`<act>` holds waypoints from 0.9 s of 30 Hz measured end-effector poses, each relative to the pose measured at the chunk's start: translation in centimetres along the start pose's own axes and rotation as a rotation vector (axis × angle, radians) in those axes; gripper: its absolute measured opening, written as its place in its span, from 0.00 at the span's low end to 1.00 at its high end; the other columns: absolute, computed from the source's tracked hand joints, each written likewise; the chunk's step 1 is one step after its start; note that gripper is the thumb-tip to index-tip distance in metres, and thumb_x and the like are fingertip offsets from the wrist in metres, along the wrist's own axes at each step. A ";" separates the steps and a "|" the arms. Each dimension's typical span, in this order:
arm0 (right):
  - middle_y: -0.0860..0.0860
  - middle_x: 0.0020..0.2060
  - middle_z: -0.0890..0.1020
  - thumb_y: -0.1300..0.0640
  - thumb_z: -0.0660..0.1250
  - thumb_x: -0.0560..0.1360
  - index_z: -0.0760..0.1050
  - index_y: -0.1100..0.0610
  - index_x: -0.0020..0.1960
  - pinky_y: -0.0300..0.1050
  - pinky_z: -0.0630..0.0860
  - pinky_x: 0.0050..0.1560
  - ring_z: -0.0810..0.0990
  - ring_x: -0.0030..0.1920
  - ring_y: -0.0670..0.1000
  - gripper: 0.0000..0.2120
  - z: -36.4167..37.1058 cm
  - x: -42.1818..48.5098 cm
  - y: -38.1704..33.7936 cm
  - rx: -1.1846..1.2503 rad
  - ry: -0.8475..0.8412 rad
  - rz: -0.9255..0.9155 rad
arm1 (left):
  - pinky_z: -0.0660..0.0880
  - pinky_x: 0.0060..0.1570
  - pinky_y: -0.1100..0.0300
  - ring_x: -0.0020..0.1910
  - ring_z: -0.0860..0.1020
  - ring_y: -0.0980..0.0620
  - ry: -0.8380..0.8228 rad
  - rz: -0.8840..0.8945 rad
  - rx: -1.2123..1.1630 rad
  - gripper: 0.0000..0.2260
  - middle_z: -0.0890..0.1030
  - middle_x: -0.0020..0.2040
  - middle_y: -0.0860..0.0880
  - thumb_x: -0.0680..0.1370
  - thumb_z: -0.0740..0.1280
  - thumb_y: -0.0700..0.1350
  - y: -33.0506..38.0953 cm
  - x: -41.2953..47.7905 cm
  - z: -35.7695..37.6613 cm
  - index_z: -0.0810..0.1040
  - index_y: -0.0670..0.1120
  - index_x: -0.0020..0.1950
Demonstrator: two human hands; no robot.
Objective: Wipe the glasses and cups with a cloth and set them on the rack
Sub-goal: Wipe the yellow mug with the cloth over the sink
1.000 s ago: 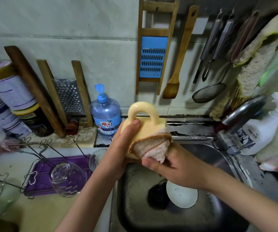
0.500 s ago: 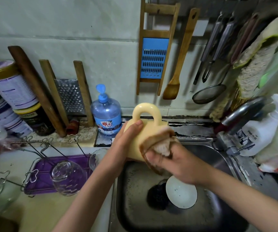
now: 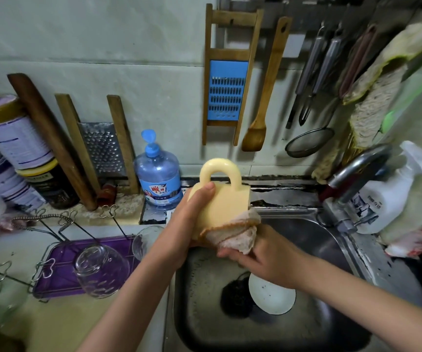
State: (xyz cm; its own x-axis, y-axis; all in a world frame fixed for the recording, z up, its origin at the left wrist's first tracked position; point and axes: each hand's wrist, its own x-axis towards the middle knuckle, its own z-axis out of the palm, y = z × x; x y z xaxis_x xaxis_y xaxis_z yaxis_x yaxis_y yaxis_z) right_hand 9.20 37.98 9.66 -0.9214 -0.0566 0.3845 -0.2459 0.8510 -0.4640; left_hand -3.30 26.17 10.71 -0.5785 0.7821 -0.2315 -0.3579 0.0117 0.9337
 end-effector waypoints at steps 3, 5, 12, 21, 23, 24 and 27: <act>0.53 0.48 0.82 0.53 0.52 0.82 0.72 0.60 0.59 0.35 0.71 0.59 0.71 0.52 0.49 0.15 -0.3 -0.1 1.1 -0.213 -0.010 -0.093 | 0.78 0.46 0.51 0.50 0.81 0.48 0.027 -0.002 0.084 0.24 0.83 0.50 0.48 0.63 0.70 0.65 -0.5 0.2 -0.1 0.80 0.55 0.54; 0.49 0.50 0.81 0.54 0.50 0.82 0.72 0.60 0.58 0.37 0.75 0.51 0.71 0.53 0.50 0.15 -0.3 -0.1 1.2 -0.228 -0.006 -0.011 | 0.78 0.52 0.45 0.51 0.81 0.47 0.019 -0.001 0.111 0.23 0.83 0.50 0.49 0.63 0.69 0.66 -0.6 0.2 0.1 0.79 0.57 0.53; 0.39 0.53 0.83 0.55 0.64 0.77 0.78 0.51 0.57 0.32 0.70 0.60 0.78 0.59 0.40 0.09 -0.2 0.1 -1.8 0.651 0.112 0.386 | 0.76 0.48 0.50 0.47 0.80 0.45 0.067 0.067 -0.043 0.17 0.83 0.45 0.47 0.69 0.69 0.58 -0.4 0.6 1.6 0.80 0.48 0.51; 0.59 0.54 0.83 0.61 0.63 0.72 0.76 0.63 0.57 0.44 0.79 0.56 0.82 0.57 0.55 0.15 -2.8 1.6 -4.1 1.416 0.438 0.684 | 0.80 0.52 0.44 0.56 0.81 0.45 -0.028 0.068 0.042 0.27 0.82 0.58 0.45 0.69 0.65 0.66 -1.0 0.7 1.3 0.76 0.53 0.63; 0.59 0.54 0.84 0.61 0.63 0.71 0.76 0.64 0.58 0.45 0.80 0.54 0.82 0.56 0.56 0.16 -2.9 1.5 -4.3 1.457 0.453 0.718 | 0.80 0.49 0.50 0.59 0.80 0.46 -0.051 0.099 0.062 0.32 0.80 0.60 0.49 0.68 0.68 0.69 -1.2 0.5 0.7 0.71 0.56 0.68; 0.60 0.54 0.83 0.60 0.63 0.72 0.76 0.64 0.58 0.46 0.81 0.53 0.82 0.55 0.56 0.16 -3.0 1.5 -4.3 1.478 0.454 0.740 | 0.79 0.52 0.53 0.61 0.78 0.47 -0.057 0.130 0.073 0.35 0.79 0.62 0.51 0.66 0.70 0.70 -1.6 0.5 0.4 0.69 0.58 0.70; 0.58 0.55 0.83 0.57 0.63 0.75 0.76 0.61 0.60 0.51 0.78 0.59 0.82 0.57 0.56 0.15 -3.1 1.5 -4.1 1.448 0.429 0.728 | 0.77 0.58 0.49 0.62 0.78 0.51 -0.096 0.199 0.084 0.31 0.78 0.63 0.54 0.66 0.71 0.66 -2.0 -0.1 0.1 0.69 0.64 0.68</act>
State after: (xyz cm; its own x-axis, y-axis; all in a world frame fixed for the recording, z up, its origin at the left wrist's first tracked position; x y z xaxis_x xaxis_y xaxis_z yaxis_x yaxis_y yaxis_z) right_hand 9.75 36.05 14.62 -0.8769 0.4513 -0.1653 -0.1144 -0.5300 -0.8403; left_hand -2.50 26.13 8.85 -0.5573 0.8301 -0.0176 -0.1793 -0.0996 0.9787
